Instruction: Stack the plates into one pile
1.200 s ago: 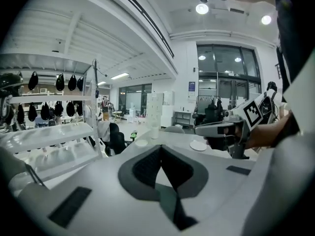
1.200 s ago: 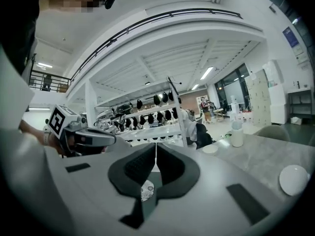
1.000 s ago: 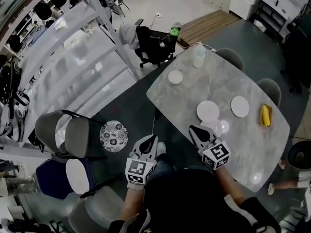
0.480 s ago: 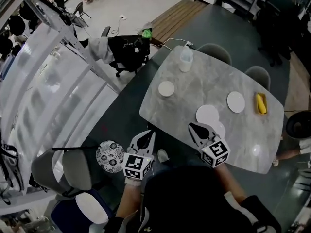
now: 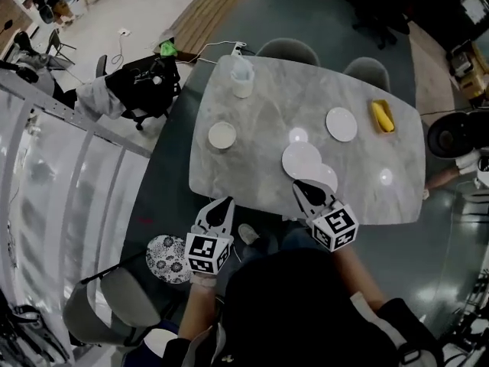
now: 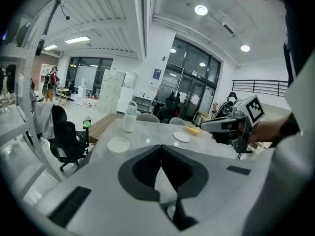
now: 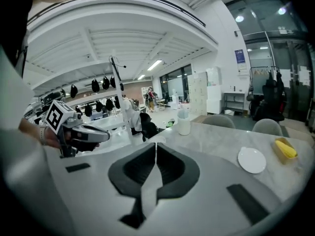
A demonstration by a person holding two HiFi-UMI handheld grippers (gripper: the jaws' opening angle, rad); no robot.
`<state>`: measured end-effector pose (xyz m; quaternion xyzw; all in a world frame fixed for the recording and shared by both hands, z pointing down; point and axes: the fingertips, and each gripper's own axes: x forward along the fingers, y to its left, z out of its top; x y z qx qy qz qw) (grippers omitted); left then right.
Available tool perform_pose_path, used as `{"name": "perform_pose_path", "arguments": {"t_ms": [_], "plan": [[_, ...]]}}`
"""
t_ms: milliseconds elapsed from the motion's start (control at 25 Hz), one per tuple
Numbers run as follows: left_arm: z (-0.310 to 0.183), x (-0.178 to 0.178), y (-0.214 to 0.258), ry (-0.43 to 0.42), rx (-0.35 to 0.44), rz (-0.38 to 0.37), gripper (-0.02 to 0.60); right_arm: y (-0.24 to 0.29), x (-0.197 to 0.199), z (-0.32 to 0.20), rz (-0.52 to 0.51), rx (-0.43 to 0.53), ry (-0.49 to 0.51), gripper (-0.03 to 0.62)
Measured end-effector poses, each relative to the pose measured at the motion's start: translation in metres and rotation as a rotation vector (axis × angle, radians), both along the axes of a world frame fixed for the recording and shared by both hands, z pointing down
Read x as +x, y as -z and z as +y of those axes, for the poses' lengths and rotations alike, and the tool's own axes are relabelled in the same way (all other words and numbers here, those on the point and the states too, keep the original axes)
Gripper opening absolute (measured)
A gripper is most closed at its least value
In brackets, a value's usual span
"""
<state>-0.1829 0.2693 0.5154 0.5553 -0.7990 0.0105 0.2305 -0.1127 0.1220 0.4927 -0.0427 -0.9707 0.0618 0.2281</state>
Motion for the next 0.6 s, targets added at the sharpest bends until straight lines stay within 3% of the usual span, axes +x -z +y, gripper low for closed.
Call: {"name": "perform_pose_path", "arguments": {"t_ms": [320, 600], "plan": [[-0.069, 0.01, -0.032, -0.124, -0.044, 0.062, 0.008, -0.035, 0.033, -0.06, 0.087, 0.024, -0.117, 0.02], [-0.129, 0.012, -0.057, -0.178, -0.1, 0.102, 0.009, -0.067, 0.039, -0.112, 0.146, -0.003, -0.144, 0.02]]}}
